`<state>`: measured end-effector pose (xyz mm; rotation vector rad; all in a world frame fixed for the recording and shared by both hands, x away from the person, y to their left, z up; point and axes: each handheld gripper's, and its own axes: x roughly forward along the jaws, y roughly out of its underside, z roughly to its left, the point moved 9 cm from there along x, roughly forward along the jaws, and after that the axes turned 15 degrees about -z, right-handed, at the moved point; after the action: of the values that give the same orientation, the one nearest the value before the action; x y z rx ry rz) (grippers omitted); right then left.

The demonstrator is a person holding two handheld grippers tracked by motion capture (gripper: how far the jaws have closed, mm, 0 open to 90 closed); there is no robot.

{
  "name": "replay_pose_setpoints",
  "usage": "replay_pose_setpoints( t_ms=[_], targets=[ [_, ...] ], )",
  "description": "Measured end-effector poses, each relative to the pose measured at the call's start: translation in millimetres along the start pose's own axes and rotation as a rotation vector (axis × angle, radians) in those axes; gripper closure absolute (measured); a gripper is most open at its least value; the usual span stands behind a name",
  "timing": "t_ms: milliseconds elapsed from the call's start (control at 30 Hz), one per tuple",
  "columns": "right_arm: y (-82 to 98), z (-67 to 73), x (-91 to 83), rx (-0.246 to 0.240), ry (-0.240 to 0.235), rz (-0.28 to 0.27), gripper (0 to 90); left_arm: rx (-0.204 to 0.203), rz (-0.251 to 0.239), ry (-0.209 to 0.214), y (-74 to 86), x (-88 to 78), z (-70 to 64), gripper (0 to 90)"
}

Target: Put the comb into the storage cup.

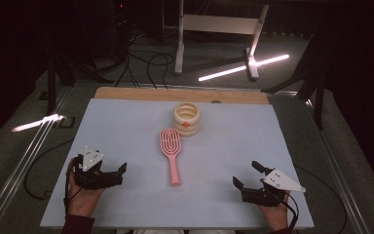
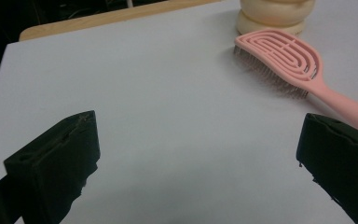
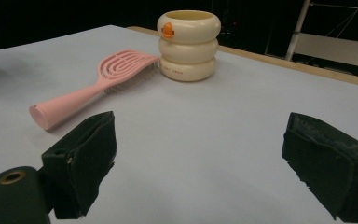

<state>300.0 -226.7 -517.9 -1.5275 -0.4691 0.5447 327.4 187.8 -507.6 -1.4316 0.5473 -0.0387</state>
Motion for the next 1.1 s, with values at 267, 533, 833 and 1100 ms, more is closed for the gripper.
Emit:
replay_pose_setpoints(
  t_ms=[267,533,833,1100],
  targets=[
    [0.9,0.8,0.6,-0.003,0.001,0.006,9.9,0.004,0.014,-0.001,-6.3,11.6,-7.0,0.0],
    [1.3,0.3,0.5,-0.003,0.003,0.010,9.9,0.000,0.053,-0.012,-7.9,23.6,-12.0,0.0],
    [1.6,0.0,0.6,-0.002,0.003,0.011,10.0,0.004,0.078,0.005,-11.4,38.2,-23.3,0.0],
    [1.6,0.0,0.5,-0.002,0.002,0.012,10.0,0.014,0.103,0.027,-13.2,50.9,-35.6,0.0]
  ],
)
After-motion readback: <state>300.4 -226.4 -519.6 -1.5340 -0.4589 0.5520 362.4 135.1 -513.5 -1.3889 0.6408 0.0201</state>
